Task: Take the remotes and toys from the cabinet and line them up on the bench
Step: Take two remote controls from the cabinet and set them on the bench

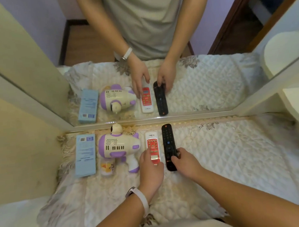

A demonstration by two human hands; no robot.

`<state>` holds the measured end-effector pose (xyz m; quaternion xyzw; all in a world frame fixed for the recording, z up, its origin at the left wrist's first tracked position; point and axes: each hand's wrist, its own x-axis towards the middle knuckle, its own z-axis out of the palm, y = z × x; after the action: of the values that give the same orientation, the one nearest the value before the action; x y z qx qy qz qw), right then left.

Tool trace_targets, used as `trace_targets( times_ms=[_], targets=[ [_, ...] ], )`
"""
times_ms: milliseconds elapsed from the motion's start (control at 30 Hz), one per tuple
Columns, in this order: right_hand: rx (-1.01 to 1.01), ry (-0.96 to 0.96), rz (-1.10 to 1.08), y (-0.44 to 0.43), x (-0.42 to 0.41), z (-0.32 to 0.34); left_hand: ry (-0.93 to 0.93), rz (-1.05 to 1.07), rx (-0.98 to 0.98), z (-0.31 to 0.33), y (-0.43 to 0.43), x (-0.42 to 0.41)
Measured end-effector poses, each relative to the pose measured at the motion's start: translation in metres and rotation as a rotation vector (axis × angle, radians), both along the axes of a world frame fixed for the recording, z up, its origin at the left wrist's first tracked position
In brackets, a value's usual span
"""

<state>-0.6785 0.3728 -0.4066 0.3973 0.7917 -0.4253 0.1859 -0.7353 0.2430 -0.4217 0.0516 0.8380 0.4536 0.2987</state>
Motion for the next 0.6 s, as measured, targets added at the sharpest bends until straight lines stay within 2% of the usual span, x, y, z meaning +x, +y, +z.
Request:
trace_targets(
  times_ms=[133,300,600],
  targets=[
    [0.049,0.049,0.039,0.006,0.012,0.008,0.002,-0.053,-0.038,0.006,-0.007,0.012],
    [0.08,0.154,0.184,0.021,0.023,0.028,0.16,-0.116,-0.101,0.026,-0.014,0.028],
    [0.373,0.381,0.681,0.068,0.029,0.069,0.538,-0.155,-0.436,0.078,-0.021,0.06]
  ],
)
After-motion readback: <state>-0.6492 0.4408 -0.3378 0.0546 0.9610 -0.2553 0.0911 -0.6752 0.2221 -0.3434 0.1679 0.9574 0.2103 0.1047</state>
